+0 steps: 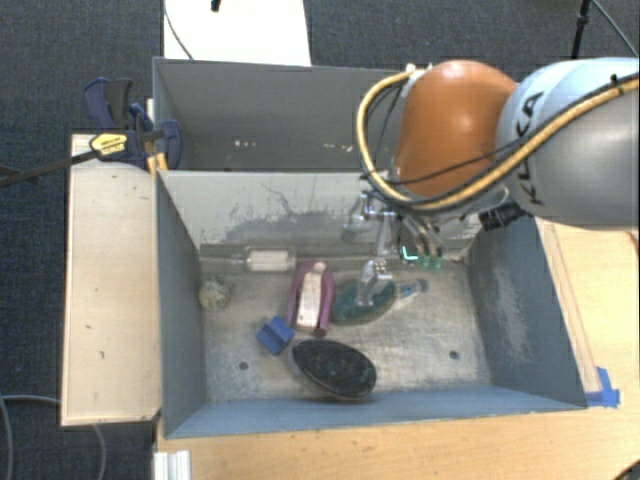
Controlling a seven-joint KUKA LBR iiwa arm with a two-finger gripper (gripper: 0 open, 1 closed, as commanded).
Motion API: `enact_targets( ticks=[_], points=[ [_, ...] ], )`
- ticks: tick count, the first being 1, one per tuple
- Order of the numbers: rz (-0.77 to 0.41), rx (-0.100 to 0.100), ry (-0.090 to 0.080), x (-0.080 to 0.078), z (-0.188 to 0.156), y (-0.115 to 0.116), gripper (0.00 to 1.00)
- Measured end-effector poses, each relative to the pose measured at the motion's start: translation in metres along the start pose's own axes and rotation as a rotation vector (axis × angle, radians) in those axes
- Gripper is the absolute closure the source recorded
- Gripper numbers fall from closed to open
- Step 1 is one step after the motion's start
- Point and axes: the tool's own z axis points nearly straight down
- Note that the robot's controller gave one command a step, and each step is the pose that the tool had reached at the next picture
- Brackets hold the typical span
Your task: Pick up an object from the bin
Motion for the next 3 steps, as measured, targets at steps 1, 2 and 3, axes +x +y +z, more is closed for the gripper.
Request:
enact_targets(
  ticks=[1, 2, 3],
  points=[
    [-0.022, -0.001, -0.012, -0.015, 0.126, -0.016, 0.00],
    [-0.077, -0.001, -0.017, 0.021, 0.124, -0.035, 0.00],
    [-0.075, -0.002, -0.021, 0.019, 0.123, -0.034, 1.00]
  ],
)
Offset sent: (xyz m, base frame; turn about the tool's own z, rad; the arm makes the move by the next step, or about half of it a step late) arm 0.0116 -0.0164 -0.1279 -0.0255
